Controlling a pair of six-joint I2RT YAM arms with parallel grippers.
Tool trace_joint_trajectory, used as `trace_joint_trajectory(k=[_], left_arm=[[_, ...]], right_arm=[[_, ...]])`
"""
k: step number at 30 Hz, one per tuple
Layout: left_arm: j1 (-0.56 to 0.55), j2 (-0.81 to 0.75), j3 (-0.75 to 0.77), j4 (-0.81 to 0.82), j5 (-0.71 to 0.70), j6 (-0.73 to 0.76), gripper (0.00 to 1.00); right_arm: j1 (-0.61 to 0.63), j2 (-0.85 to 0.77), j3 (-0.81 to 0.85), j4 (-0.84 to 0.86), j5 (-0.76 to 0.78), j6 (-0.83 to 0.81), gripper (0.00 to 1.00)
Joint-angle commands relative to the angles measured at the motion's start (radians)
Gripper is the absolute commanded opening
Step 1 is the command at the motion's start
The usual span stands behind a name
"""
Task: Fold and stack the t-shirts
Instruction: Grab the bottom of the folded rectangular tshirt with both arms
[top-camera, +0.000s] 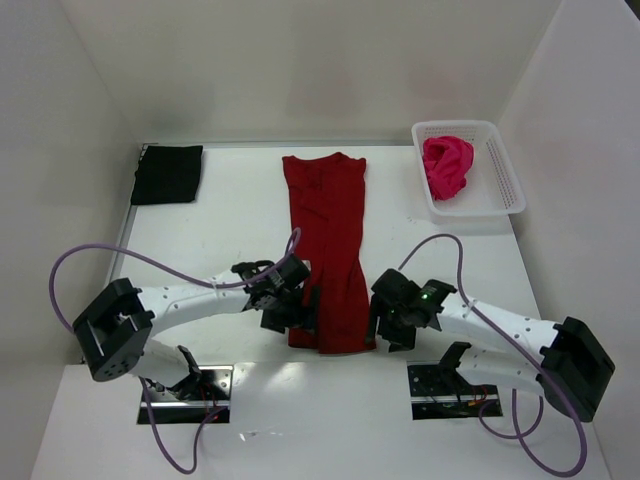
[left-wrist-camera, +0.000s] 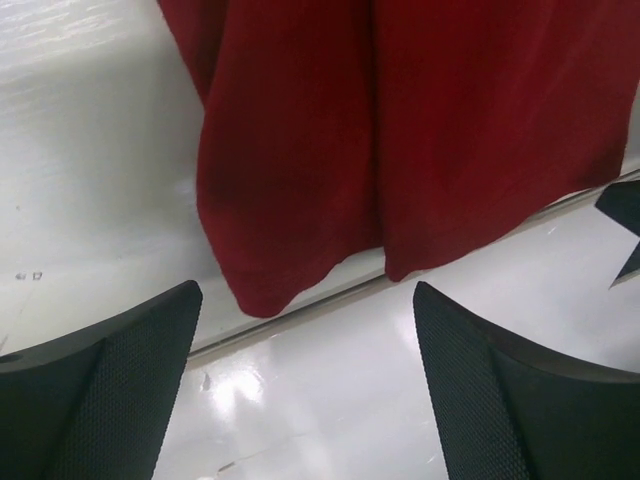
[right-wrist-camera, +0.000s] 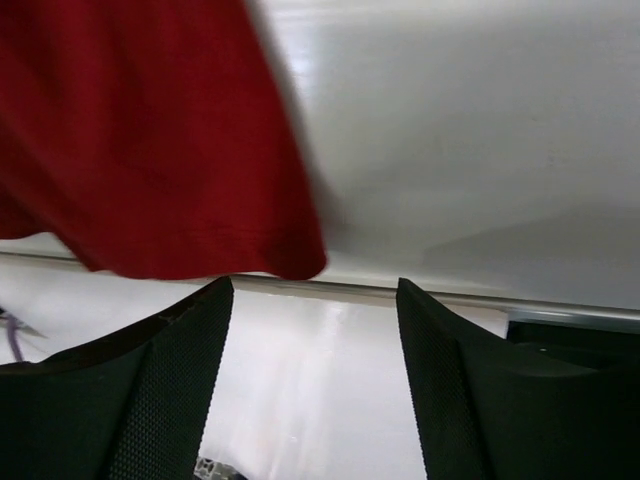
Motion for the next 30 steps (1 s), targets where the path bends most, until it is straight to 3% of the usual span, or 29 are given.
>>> trace_joint_trajectory(k=[1,2,9,15,21,30], left_arm=[[-0.004,0.016,-0.013,0.055,0.001,-0.031,0.93],[-0.004,0.016,-0.013,0.055,0.001,-0.031,0.93],[-0.004,0.054,-0.013,0.034,0.021,-0.031,0.91],[-0.004,-0.003,-0.032,-0.005,0.000,-0.040,0.91],[-0.004,0.006,-0.052,-0.014,0.000,-0.040,0.90],[-0.004,0.007,-0.095,0.016,0.010,-0.040,0.80]], right_arm=[[0.010,-0.045,-0.054,0.042,-0.006,0.024,0.72],[0.010,-0.054,-0.054,0.042,-0.006,0.033,0.68],[0.010,-0.011,-0.076,0.103,-0.017,0.024,0.68],[0.010,0.001,-0.067,0.152,-0.006,0.024,0.81],[0.010,0.021,-0.067,0.181,-0.006,0.024,0.81],[0.010,0.040,-0.057,0.203,0.014,0.043,0.64]])
